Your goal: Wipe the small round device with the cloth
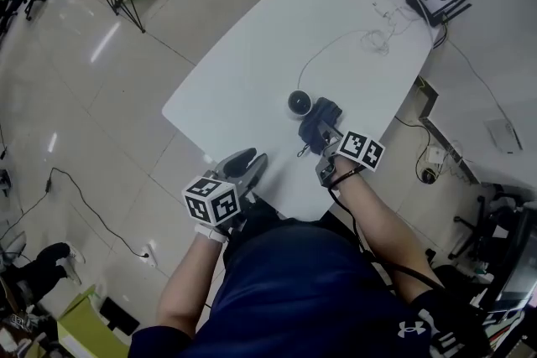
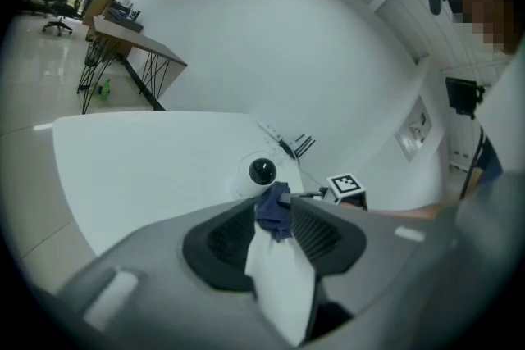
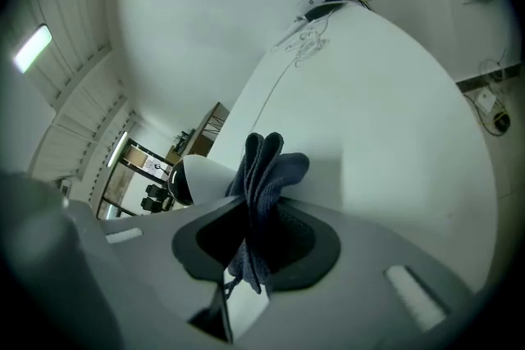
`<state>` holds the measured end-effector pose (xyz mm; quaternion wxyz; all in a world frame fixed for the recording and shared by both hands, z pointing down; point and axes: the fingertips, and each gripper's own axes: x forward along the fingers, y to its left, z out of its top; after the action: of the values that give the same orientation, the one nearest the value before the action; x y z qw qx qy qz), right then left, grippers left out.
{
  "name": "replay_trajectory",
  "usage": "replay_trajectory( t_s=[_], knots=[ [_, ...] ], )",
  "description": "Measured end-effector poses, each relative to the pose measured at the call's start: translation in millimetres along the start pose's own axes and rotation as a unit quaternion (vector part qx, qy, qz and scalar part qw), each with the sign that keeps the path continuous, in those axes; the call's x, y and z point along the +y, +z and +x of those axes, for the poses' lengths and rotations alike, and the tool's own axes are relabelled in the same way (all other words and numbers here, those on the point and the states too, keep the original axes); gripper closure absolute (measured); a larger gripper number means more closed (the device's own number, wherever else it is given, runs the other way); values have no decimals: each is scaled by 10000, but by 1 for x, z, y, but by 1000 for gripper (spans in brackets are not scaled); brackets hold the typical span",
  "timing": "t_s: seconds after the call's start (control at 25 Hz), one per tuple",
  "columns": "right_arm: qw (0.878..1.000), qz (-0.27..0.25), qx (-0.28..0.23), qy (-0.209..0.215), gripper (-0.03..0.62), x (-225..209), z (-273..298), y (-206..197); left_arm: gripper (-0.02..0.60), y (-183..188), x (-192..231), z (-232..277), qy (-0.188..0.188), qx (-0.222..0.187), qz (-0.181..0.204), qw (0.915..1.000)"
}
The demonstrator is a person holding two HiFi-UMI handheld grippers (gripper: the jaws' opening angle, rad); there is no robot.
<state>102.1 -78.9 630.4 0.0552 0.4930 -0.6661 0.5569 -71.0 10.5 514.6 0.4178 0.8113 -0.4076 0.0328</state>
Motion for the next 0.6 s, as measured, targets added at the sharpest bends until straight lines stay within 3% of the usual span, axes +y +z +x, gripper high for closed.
replay_trajectory(
  t_s=[0.2, 0.28, 0.32, 0.4, 0.48, 0.6],
  knots=[
    [9935, -1001, -525, -113, 517, 30, -42, 36, 443, 2, 5, 6, -140, -41, -63, 9999],
    [9781, -1895, -848, -152, 518, 57, -56, 56, 445, 4, 6, 8, -195, -72, -87, 9997],
    [9639, -2479, -943, -218, 518, 71, -58, 62, 446, 5, 7, 9, -218, -83, -97, 9997],
    [9194, -3789, -961, -429, 517, 95, -52, 64, 446, 6, 7, 9, -252, -90, -111, 9996],
    [8609, -4972, -865, -648, 517, 114, -43, 55, 446, 5, 7, 10, -270, -86, -128, 9995],
    [7744, -6246, -663, -765, 519, 143, -39, 25, 448, 4, 10, 5, -231, -79, -163, 9996]
  ],
)
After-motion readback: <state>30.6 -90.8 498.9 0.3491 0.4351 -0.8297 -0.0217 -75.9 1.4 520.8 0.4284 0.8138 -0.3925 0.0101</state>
